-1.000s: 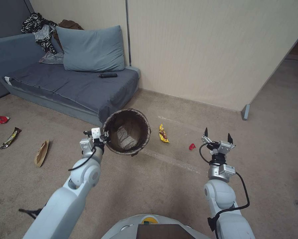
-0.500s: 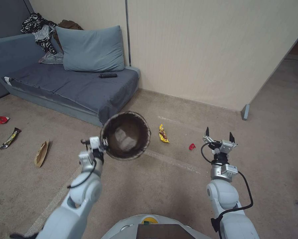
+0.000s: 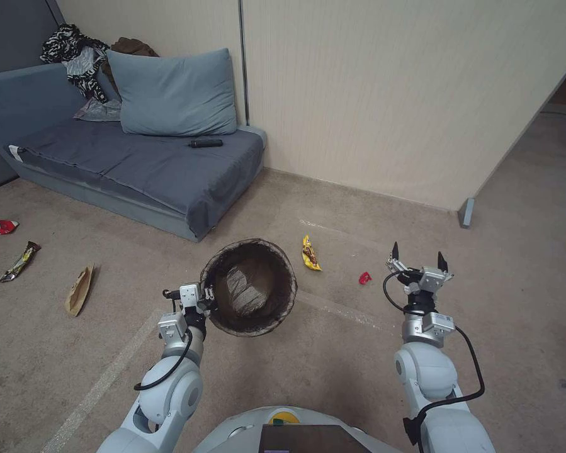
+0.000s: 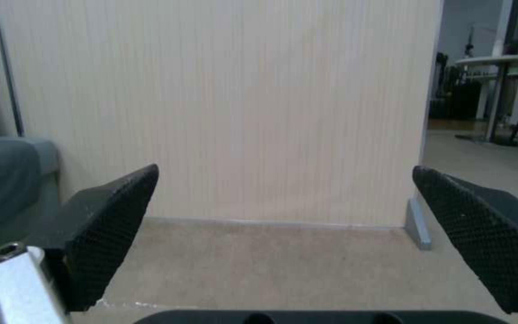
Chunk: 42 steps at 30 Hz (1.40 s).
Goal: Pick up the trash bin, then pick up the garbage from the floor and place it into the trash bin.
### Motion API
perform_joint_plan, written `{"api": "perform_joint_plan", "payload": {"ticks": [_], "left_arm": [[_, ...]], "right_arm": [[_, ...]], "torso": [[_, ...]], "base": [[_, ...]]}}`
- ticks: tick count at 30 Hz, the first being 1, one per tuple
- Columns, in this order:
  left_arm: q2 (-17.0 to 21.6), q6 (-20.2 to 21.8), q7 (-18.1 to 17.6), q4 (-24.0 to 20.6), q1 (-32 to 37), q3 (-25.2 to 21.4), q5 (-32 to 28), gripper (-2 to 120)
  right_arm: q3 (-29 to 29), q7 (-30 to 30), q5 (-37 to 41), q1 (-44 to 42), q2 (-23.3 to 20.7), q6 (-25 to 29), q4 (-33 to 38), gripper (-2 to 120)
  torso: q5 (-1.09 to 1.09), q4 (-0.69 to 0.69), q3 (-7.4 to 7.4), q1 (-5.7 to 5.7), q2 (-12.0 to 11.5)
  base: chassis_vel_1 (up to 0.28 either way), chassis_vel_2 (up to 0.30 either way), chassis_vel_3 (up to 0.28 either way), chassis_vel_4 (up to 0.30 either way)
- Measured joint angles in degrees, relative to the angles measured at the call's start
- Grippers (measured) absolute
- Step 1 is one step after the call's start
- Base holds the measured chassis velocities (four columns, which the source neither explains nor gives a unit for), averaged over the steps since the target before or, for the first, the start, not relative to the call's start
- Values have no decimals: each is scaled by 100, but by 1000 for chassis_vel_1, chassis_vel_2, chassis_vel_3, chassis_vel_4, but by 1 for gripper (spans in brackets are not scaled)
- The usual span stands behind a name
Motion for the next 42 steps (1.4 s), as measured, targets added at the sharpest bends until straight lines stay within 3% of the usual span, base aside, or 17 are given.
{"api": "perform_joint_plan", "payload": {"ticks": [42], "left_arm": [[-101,-99,38,-91,161,163,75,3]], "right_arm": [[58,-8,-242,-154,153,-14,135,100]], "torso": [[0,1,0,0,0]], "base": [[0,0,0,0]]}}
